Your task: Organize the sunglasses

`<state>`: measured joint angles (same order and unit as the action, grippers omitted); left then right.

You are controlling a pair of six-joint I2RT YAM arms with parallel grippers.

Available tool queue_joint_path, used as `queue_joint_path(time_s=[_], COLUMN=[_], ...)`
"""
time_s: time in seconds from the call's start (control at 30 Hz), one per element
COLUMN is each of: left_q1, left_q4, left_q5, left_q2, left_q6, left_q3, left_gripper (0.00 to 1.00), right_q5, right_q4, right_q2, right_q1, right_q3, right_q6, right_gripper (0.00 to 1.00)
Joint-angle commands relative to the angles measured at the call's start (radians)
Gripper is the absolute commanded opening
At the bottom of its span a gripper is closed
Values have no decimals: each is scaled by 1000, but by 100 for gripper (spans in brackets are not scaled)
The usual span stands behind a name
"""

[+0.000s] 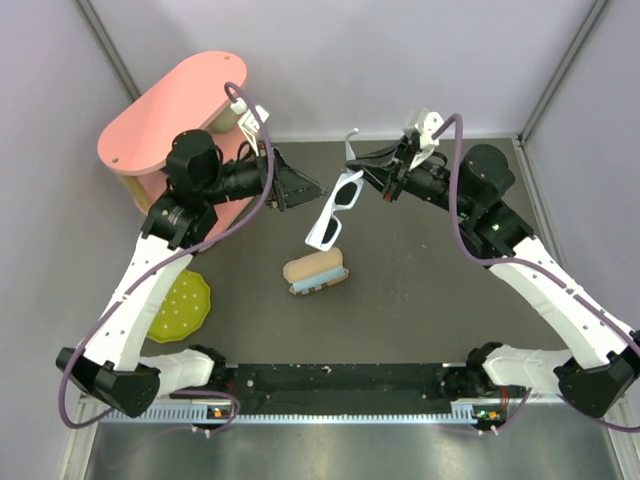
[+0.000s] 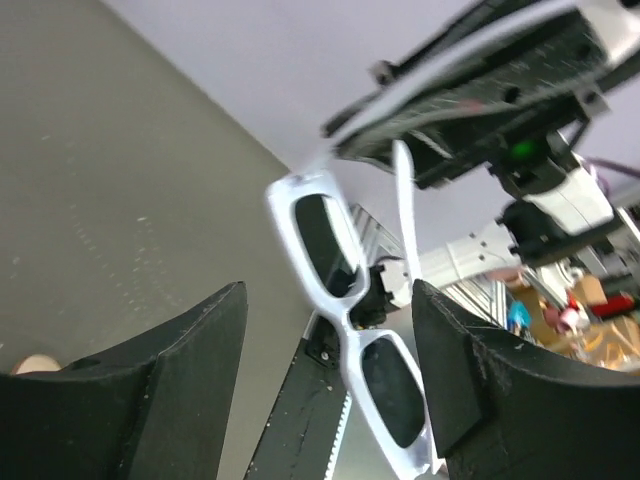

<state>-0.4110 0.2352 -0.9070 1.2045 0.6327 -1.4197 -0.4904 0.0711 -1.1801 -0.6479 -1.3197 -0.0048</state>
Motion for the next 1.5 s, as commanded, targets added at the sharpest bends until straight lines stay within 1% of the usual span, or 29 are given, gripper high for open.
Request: queue_joint_path(time_s=[0.0,0.03,0.13,0.17,0.2,0.23,0.27,0.3,0.33,0.37,0.4,0.5,0.6,0.7,0.83,0.93,1.0,1.07,1.3,1.4,1.43,1.47], left_q1=[23,32,41,41,41,41,40,40,40,40,40,40,40,38,32,26,24,20,-9,-9,-9,-9], left_q4=[205,222,188,175,150,110,34,-18,-67,-133,-149,-163,-224,-275,-332,-336,-336,-339,-336,-338,-336,-336], left_q5=[218,226,160,133,61,10,-30,-103,-127,-142,-157,-164,-173,-184,-205,-214,-213,-210,-236,-248,-253,-254], left_q2=[-17,-16,-7,-2,3,3,3,3,-6,-11,-16,-7,6,24,40,44,49,53,58,52,53,52], left_q6=[-36,-6,57,74,91,140,166,195,252,268,288,306,355,395,440,443,462,485,499,498,499,499], left_q3=[-67,-50,0,13,27,59,73,88,120,134,151,162,171,171,177,176,176,176,185,202,205,208], left_gripper=[71,71,67,63,62,61,60,60,60,61,62,62,62,59,51,49,45,40,37,32,26,22], right_q5=[38,39,39,41,39,36,35,35,35,36,36,29,16,6,3,3,0,-5,10,19,24,27], right_q4=[84,99,124,128,128,127,128,127,128,134,142,164,168,168,170,176,177,173,173,176,176,176], right_q2=[57,60,73,77,76,77,77,76,76,76,76,70,66,60,53,46,42,37,27,25,25,25], right_q1=[-10,-10,-10,-10,-12,-10,-12,-12,-12,-12,-12,-13,-15,-19,-22,-27,-30,-32,-35,-35,-35,-35], right_q3=[28,34,57,62,62,60,60,60,60,62,65,73,73,73,74,76,73,70,73,71,71,71], right_q6=[-61,-64,-69,-69,-70,-72,-72,-72,-70,-63,-60,-38,-29,-24,-20,-17,-17,-17,-18,-18,-18,-20], right_gripper=[0,0,0,0,0,0,0,0,0,0,0,0,0,0,0,0,0,0,0,0,0,0])
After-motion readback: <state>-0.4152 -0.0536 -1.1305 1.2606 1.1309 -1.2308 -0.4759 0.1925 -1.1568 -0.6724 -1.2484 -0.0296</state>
